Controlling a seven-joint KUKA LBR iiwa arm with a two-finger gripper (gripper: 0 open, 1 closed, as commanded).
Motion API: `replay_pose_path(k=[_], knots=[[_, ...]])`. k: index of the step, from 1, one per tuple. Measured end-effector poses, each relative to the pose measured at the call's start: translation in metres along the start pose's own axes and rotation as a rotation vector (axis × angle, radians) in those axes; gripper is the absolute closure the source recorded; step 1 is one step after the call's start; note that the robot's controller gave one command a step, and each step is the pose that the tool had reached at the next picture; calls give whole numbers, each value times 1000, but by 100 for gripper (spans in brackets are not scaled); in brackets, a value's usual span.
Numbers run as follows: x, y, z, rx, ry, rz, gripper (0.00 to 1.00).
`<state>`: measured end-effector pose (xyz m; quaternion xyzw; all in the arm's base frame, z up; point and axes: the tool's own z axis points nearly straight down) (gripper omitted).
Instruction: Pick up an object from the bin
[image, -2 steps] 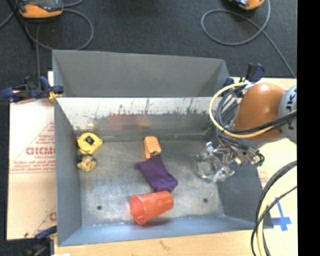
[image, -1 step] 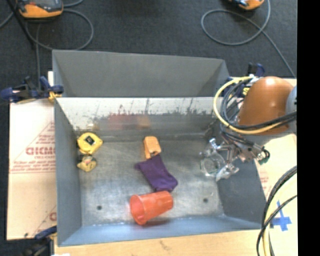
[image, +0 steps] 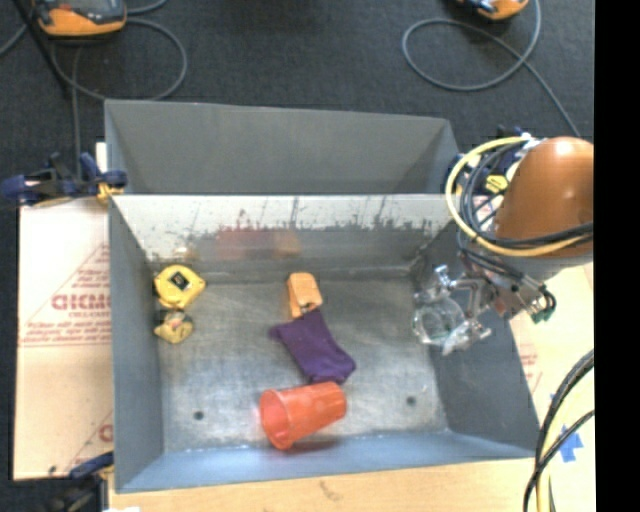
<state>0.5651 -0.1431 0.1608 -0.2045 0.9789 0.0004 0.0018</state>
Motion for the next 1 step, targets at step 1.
replay_pose_path(k=[1], knots=[[-33,4,-48,1,1,56,100]])
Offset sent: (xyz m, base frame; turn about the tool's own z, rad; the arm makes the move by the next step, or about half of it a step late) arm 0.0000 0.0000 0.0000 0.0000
